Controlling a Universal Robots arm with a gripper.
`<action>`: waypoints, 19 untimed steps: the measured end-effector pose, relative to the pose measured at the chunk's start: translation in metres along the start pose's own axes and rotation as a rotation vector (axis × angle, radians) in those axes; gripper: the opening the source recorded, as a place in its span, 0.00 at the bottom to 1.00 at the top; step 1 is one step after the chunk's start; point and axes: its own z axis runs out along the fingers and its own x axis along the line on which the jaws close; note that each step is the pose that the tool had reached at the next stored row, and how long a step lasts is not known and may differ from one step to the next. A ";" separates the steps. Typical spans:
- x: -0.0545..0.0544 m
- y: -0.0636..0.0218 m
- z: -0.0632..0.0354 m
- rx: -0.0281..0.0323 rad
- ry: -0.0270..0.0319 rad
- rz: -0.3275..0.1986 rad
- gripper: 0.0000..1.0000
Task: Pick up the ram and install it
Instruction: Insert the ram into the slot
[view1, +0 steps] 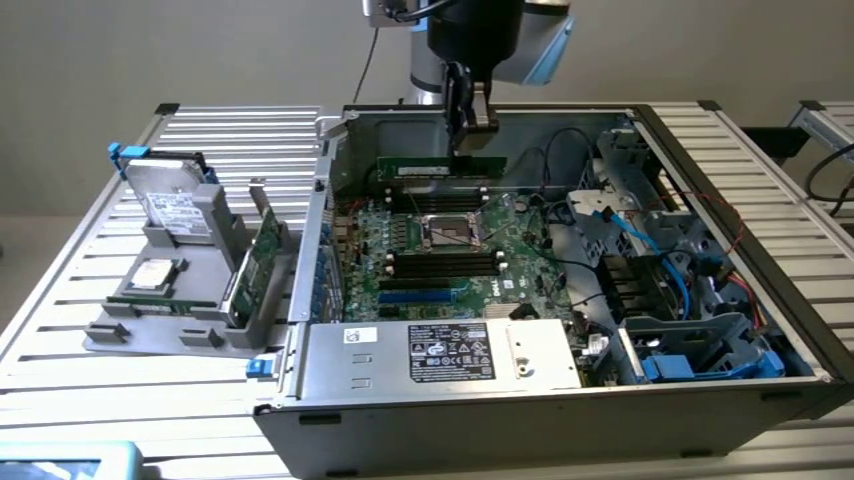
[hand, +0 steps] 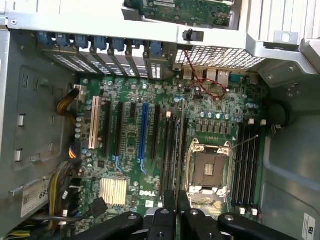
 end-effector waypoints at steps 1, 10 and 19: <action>-0.002 -0.0002 0.0008 0.0001 0.0000 -0.003 0.14; -0.014 -0.0014 0.0089 0.0100 0.0088 -0.014 0.14; -0.014 -0.0015 0.0120 0.0194 0.0257 -0.014 0.14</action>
